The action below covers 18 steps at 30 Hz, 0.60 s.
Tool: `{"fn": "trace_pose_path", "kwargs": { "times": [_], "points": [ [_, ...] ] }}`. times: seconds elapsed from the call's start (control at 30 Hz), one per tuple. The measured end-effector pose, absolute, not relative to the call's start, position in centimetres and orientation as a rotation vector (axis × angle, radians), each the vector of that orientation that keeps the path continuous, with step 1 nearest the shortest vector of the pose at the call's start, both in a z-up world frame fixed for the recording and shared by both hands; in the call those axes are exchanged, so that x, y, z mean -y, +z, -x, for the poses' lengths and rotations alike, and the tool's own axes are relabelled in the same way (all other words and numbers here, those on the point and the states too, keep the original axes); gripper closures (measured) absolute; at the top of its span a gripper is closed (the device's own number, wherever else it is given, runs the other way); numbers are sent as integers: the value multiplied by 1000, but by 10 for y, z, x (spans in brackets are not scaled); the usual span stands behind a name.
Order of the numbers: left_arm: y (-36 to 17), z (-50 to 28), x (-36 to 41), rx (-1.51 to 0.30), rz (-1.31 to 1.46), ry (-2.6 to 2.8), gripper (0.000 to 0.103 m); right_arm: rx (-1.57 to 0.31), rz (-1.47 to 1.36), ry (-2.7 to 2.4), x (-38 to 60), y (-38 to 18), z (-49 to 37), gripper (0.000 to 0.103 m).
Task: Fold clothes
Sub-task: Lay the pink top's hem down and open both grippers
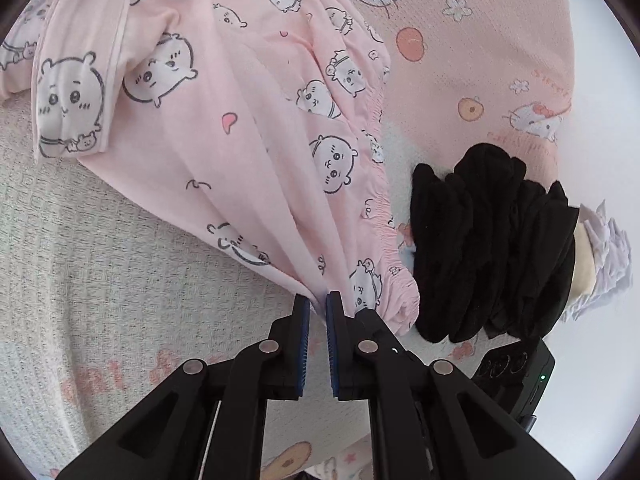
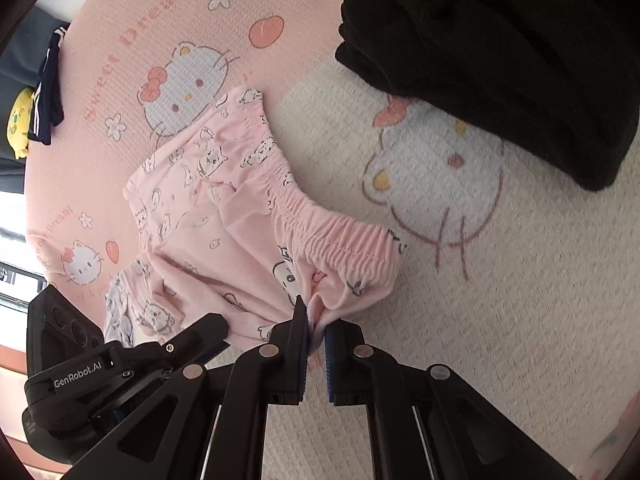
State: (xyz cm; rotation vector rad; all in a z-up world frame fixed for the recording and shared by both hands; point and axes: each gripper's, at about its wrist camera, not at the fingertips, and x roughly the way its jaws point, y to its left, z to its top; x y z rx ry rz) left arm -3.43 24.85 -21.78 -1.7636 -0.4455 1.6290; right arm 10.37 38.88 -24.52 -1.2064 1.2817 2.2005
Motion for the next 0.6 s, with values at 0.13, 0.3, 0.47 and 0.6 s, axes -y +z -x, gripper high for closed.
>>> {"fn": "trace_pose_path", "kwargs": {
  "times": [0.13, 0.3, 0.47, 0.6],
  "points": [
    [-217, 36, -256, 440, 1730, 1627, 96, -1282, 1226, 2215, -391, -245, -106, 99],
    [-211, 39, -258, 501, 1667, 1591, 96, -1378, 1217, 2161, -397, -252, -109, 81],
    [-202, 44, -248, 588, 1623, 1653, 80, -1568, 1165, 2099, -406, -253, -121, 54],
    [-206, 49, -240, 687, 1661, 1679, 11, -1656, 1166, 2038, -406, -251, -130, 50]
  ]
}}
